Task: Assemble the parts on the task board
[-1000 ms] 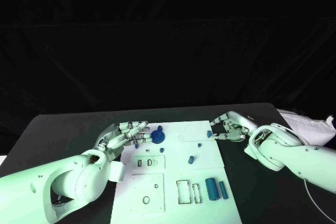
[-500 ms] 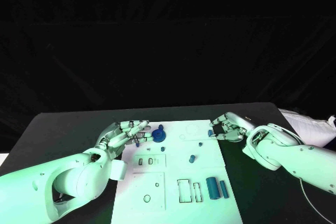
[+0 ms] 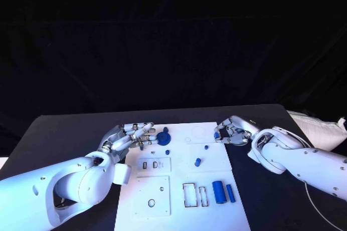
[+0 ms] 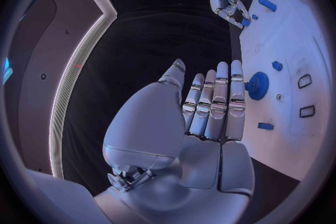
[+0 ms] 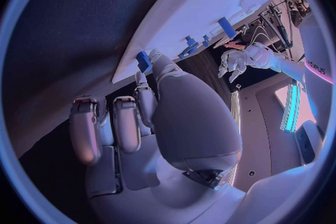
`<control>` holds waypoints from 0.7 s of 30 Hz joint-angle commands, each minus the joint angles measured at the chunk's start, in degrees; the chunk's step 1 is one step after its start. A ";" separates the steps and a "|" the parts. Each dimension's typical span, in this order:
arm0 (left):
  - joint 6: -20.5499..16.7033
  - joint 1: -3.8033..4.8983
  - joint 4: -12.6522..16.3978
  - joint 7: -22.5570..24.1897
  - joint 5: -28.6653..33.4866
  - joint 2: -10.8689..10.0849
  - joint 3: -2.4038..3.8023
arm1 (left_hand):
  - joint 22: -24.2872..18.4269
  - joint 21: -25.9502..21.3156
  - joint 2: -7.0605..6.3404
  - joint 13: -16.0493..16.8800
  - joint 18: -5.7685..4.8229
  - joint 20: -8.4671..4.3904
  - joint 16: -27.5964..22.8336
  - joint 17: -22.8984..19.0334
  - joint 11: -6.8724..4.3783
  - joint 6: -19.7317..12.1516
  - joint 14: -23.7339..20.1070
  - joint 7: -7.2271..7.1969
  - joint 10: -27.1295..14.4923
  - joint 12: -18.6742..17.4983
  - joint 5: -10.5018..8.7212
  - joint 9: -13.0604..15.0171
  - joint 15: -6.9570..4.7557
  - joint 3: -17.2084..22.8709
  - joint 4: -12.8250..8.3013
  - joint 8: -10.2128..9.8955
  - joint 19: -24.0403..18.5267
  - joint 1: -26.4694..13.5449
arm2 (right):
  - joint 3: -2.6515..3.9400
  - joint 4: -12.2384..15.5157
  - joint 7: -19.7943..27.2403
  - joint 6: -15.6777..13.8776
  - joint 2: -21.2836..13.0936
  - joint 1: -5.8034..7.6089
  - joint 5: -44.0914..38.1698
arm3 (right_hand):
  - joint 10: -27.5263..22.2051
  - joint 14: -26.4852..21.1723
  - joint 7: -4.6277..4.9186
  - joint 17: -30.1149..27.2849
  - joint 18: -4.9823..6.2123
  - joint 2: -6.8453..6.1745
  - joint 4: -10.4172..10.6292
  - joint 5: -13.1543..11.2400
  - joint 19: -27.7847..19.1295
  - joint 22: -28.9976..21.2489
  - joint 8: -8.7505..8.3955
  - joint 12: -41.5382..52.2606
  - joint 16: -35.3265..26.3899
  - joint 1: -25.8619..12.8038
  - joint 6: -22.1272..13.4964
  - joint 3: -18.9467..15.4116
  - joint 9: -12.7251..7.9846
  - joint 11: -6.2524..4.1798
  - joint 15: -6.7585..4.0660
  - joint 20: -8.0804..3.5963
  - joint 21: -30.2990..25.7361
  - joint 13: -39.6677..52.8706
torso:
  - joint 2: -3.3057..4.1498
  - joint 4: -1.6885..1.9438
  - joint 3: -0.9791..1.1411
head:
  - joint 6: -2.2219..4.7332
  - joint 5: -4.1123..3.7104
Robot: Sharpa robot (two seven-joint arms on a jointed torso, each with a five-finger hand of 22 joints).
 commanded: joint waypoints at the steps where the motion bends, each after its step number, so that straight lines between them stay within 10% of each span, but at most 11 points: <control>1: 1.31 0.01 0.28 0.50 0.13 0.12 0.03 | -0.05 -0.31 0.29 -0.08 0.64 -0.05 -0.33 0.11 -0.09 -0.37 -0.24 0.09 -0.20 -0.24 -0.17 -0.03 0.16 -0.11 -0.24 -0.14 0.37 0.30 | 0.02 -0.02 0.55 1.00 0.11 -0.08 -0.22 | -0.10 4.31 0.09 6.66 -0.47 0.69 -0.08 -0.30 0.72 8.10 0.21 -0.15 -0.06 -0.04 0.57 0.37 0.09 -0.44 -0.44 -0.29 -0.03 -0.03 | 0.01 -0.01 0.00 | -0.03 -0.01; 21: 1.43 0.00 0.34 0.45 -0.08 0.09 0.03 | -0.05 -0.32 0.32 -0.08 0.64 -0.05 -0.34 0.13 -0.08 -0.39 -0.24 0.10 -0.22 -0.25 -0.17 -0.04 0.16 -0.10 -0.25 -0.15 0.37 0.28 | 0.02 -0.59 -0.21 1.77 0.60 -0.11 -0.55 | 0.07 4.36 -0.81 6.83 -0.48 1.51 -0.33 -1.32 0.78 8.19 0.88 0.08 -0.02 -0.49 3.15 1.26 0.21 -1.17 -1.03 -0.81 -0.02 0.18 | 0.04 0.02 0.04 | -0.40 0.02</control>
